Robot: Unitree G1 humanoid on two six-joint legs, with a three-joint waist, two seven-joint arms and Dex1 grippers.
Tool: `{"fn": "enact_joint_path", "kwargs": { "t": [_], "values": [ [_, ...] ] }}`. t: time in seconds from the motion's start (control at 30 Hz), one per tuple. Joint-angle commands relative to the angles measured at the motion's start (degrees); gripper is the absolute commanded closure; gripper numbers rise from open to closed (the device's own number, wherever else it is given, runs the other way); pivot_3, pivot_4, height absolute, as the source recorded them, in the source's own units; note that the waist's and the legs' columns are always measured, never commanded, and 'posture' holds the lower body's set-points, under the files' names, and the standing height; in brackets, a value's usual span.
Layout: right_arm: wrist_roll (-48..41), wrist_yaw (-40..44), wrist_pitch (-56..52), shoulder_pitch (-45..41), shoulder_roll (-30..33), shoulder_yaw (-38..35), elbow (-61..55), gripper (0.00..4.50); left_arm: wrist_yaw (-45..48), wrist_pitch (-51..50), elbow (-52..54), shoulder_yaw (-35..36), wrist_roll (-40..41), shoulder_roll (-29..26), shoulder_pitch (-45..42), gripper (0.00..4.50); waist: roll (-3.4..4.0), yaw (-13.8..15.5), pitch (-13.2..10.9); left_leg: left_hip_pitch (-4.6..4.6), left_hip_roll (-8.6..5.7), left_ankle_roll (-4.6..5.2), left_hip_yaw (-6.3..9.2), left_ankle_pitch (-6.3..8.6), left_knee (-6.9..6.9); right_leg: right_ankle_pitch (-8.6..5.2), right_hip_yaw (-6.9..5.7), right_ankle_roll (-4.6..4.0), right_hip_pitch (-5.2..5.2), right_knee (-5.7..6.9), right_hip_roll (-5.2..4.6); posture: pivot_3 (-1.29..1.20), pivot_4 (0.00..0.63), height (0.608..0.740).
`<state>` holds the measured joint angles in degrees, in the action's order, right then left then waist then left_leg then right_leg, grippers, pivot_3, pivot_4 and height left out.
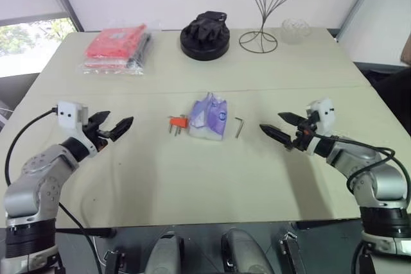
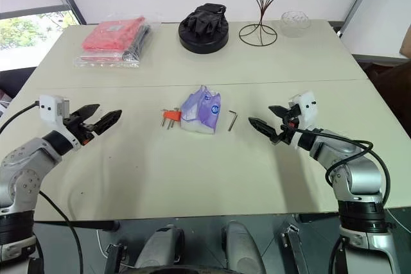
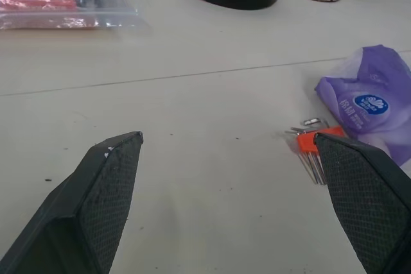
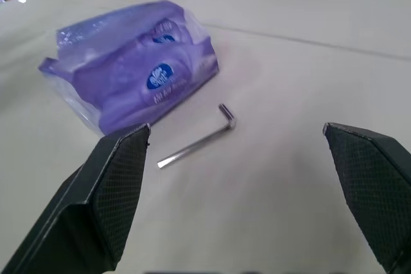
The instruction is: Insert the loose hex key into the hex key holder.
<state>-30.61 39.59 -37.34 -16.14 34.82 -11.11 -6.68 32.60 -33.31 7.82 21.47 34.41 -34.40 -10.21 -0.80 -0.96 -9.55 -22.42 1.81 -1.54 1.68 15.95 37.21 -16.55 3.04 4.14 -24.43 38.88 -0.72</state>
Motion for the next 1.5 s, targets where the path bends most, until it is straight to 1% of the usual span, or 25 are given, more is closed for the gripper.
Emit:
{"fn": "enact_joint_path", "kwargs": {
  "t": [0.03,0.27,0.53,0.6,0.7,0.8,0.9,0.97,1.07,1.13,1.2,1.3,1.4,1.5],
  "values": [
    [0.42,-1.29,0.28,-0.79,0.37,-0.86,-1.8,0.0,1.41,0.96,0.67,1.19,0.86,-0.7,-0.6,0.06,0.0,-0.04,0.0,0.0,0.0,0.0,0.0,0.0,0.0,0.0,0.0,0.0,0.0,0.0,0.0,0.0,0.15,0.74],
    [6.7,-4.28,6.45,-1.26,0.18,0.65,-0.16,0.0,2.76,1.29,0.52,0.79,0.42,-0.88,-1.09,0.06,0.0,-0.05,0.0,0.0,-0.01,0.0,-0.01,0.0,0.0,0.0,0.0,0.0,0.0,-0.01,0.01,0.0,0.15,0.74],
    [3.77,-6.25,2.37,-3.16,-0.9,-2.0,0.35,0.0,3.42,1.72,0.07,0.19,-0.41,-1.12,-1.28,0.06,0.0,-0.06,0.0,0.0,0.0,0.0,-0.01,0.0,0.0,0.0,0.0,-0.01,0.0,-0.01,0.02,0.0,0.15,0.74],
    [2.13,-4.89,1.3,-3.06,-0.57,-2.19,-0.68,0.0,3.57,2.0,-0.18,0.0,-0.59,-1.06,-1.59,0.06,0.0,0.0,0.0,0.0,0.0,0.0,-0.01,0.0,0.0,0.0,0.0,-0.01,0.0,-0.01,0.01,0.0,0.15,0.74],
    [1.87,-3.44,5.35,-2.29,-1.46,-2.66,-1.44,0.0,3.79,2.34,-0.41,-0.32,-0.96,-0.94,-1.76,0.06,0.0,0.01,0.0,0.0,0.0,0.0,-0.02,0.0,0.0,0.0,0.0,0.0,0.0,-0.01,0.01,0.0,0.15,0.74],
    [0.44,-3.8,4.32,-2.02,-2.18,-3.37,-1.73,0.0,3.65,2.85,-0.29,-0.59,-1.62,-0.91,-1.83,0.06,0.0,-0.14,0.0,0.0,0.0,0.0,-0.02,0.0,0.0,0.0,0.0,0.0,0.0,-0.01,0.01,0.0,0.15,0.74],
    [1.72,-5.68,2.79,-2.7,-1.87,-2.2,-1.44,0.0,3.54,3.1,-0.44,-0.58,-1.95,-0.57,-2.2,0.06,0.0,-0.06,0.0,0.0,0.0,0.0,-0.01,0.0,0.0,0.0,0.0,0.0,0.0,-0.01,0.02,0.0,0.15,0.74],
    [2.02,-4.84,2.11,-2.77,-0.75,-1.22,-1.67,0.0,3.76,3.09,-0.6,-0.63,-1.99,-0.58,-2.23,0.06,0.0,-0.03,0.0,0.0,0.0,0.0,-0.01,0.0,0.0,0.0,0.0,0.0,0.0,-0.01,0.01,0.0,0.15,0.74],
    [6.13,-4.38,5.74,-2.15,1.08,0.68,-1.53,0.0,4.83,2.83,-0.79,-1.01,-2.02,-1.13,-2.32,0.06,0.0,-0.03,0.0,0.0,0.0,0.0,-0.02,0.0,0.0,0.0,0.0,0.0,0.0,-0.02,0.01,0.0,0.15,0.74],
    [7.5,-1.4,7.25,-1.47,3.12,2.99,-3.01,0.0,7.03,3.36,-1.38,-2.1,-2.65,-2.29,-2.97,0.06,0.0,-0.02,0.0,0.0,-0.01,0.0,-0.01,0.0,0.0,0.0,0.0,0.0,0.0,-0.01,0.01,0.0,0.15,0.74],
    [10.13,1.94,9.52,-1.42,5.29,7.19,-5.18,0.0,11.71,4.06,-1.6,-4.52,-3.33,-4.91,-3.79,0.06,0.0,-0.08,0.0,0.0,-0.02,0.0,-0.02,0.0,0.0,0.0,0.0,-0.01,0.0,-0.02,0.02,0.0,0.15,0.74],
    [14.85,6.04,13.34,-2.73,6.86,14.74,-7.17,0.0,19.27,5.51,-1.98,-8.59,-4.72,-9.6,-5.38,0.06,0.0,-0.27,0.0,0.01,-0.01,0.0,-0.02,0.0,-0.01,0.0,-0.01,-0.01,0.0,-0.05,0.07,0.0,0.15,0.74],
    [18.49,7.46,17.34,-4.92,5.08,20.18,-6.48,0.0,24.13,7.16,-4.08,-11.39,-6.17,-12.64,-7.92,0.06,0.0,-0.33,0.0,0.02,0.0,0.0,-0.03,0.0,-0.03,-0.01,-0.01,-0.02,0.0,-0.1,0.1,0.0,0.15,0.74],
    [22.06,7.18,20.74,-8.27,0.8,25.05,-3.11,0.0,27.99,9.17,-6.06,-13.97,-8.12,-14.46,-10.66,0.06,0.0,-0.31,-0.01,0.01,0.0,0.0,-0.06,0.0,-0.01,-0.01,-0.01,-0.02,0.0,-0.11,0.1,0.0,0.15,0.74]
  ]
}}
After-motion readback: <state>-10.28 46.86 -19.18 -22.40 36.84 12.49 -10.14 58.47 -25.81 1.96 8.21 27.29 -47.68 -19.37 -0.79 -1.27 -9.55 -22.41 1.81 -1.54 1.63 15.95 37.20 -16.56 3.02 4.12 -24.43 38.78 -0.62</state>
